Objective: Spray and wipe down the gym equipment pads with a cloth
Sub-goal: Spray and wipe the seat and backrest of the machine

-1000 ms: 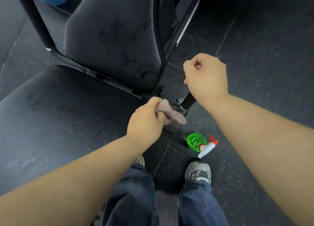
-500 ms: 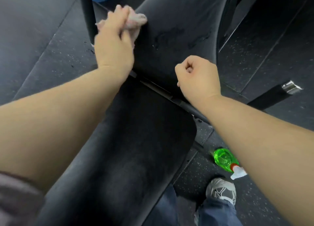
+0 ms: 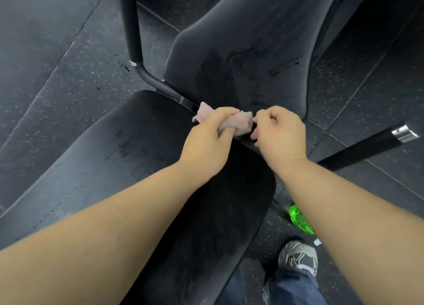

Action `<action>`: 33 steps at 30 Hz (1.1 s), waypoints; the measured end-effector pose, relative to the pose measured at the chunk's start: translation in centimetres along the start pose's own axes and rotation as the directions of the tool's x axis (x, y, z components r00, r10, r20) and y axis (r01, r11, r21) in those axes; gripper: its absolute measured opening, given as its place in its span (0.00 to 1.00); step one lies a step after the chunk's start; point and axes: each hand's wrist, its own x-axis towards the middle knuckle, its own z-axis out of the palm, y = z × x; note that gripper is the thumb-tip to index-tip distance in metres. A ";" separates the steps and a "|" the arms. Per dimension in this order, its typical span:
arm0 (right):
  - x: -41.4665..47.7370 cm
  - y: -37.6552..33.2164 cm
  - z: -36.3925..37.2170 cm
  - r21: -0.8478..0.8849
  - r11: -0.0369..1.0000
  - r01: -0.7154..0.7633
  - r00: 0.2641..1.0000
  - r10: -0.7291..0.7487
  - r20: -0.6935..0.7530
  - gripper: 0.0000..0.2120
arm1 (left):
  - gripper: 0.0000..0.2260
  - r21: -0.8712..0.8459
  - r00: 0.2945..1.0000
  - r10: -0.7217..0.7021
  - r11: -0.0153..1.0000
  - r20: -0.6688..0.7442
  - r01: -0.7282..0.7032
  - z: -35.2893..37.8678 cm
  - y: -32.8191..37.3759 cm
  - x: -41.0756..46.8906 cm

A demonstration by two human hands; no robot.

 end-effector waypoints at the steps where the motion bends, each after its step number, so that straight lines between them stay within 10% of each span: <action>1: -0.5 0.3 -0.1 0.011 1.000 -0.015 1.000 0.014 0.006 0.12 | 0.14 -0.093 0.998 -0.060 0.994 -0.010 0.058 -0.1 0.6 -0.5; 5: -2.4 2.2 -1.6 0.046 0.996 -0.080 0.996 0.082 -0.033 0.12 | 0.11 -0.327 0.981 -0.177 0.925 0.076 0.192 1.1 3.4 -2.6; 16: -9.0 22.9 -12.7 -0.005 0.922 -0.387 0.821 0.342 -0.456 0.15 | 0.09 -0.096 0.913 -0.191 0.966 0.361 0.240 15.6 5.3 -8.1; 20: -11.4 30.6 -13.6 -0.161 0.818 -0.552 0.833 0.535 -0.139 0.35 | 0.11 -0.072 0.906 -0.208 0.965 0.369 0.251 20.4 4.1 -8.8; 24: -11.5 34.8 -11.3 -0.260 0.865 -0.428 0.864 0.476 0.163 0.53 | 0.10 -0.024 0.898 -0.259 0.958 0.355 0.286 23.3 2.4 -9.0; 33: -6.5 36.3 -6.3 -0.205 0.979 -0.019 0.997 0.034 0.066 0.47 | 0.10 0.007 0.917 -0.254 0.964 0.308 0.265 24.7 0.1 -7.3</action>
